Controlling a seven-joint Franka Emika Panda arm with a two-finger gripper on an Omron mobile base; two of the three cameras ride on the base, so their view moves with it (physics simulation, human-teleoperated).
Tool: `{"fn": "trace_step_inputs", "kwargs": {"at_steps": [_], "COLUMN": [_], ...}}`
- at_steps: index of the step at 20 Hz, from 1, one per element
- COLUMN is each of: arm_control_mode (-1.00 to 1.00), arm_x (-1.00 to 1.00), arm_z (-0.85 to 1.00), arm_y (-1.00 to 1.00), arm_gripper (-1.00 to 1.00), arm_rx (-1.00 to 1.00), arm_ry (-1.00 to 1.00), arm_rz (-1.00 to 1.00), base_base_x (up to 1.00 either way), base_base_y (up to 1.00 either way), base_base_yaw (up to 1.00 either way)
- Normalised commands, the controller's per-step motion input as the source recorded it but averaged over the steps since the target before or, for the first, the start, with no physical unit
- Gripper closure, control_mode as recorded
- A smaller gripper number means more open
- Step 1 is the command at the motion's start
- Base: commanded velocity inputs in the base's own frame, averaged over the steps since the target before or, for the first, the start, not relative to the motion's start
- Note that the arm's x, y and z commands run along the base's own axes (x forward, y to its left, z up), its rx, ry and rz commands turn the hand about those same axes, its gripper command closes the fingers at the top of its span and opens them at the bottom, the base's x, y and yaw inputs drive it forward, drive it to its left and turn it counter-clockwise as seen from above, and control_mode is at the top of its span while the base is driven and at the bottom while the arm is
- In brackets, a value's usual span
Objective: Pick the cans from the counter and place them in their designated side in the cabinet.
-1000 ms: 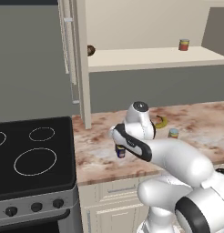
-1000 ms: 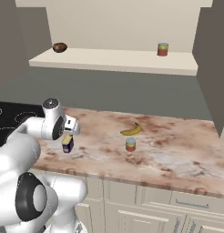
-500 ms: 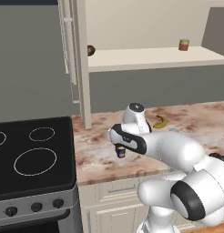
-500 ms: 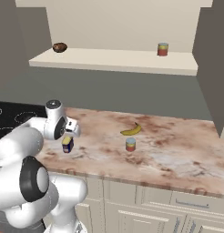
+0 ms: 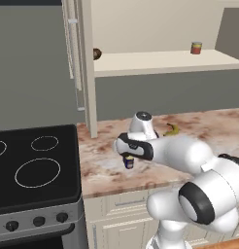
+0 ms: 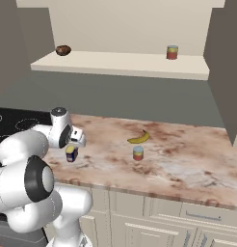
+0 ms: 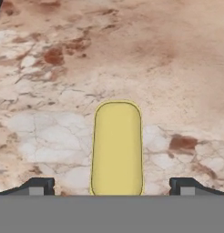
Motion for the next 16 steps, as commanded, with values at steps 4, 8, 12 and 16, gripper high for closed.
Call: {"fn": "trace_step_inputs", "kwargs": {"at_steps": [4,8,12,16], "arm_control_mode": [-1.0,-1.0,-1.0,-1.0], "arm_x": [0.07,0.08,0.08,0.1], "arm_z": [-0.18,-0.19,-0.19,-0.2], "arm_y": [0.01,0.01,0.02,0.02], "arm_gripper": [-1.0,-1.0,-1.0,-1.0], "arm_rx": [0.0,0.0,0.0,0.0], "arm_ry": [0.03,0.03,0.03,0.03], "arm_rz": [0.0,0.0,0.0,0.0], "base_base_x": [0.0,0.0,0.0,0.0], "base_base_y": [0.0,0.0,0.0,0.0], "base_base_yaw": [0.0,0.0,0.0,0.0]}}
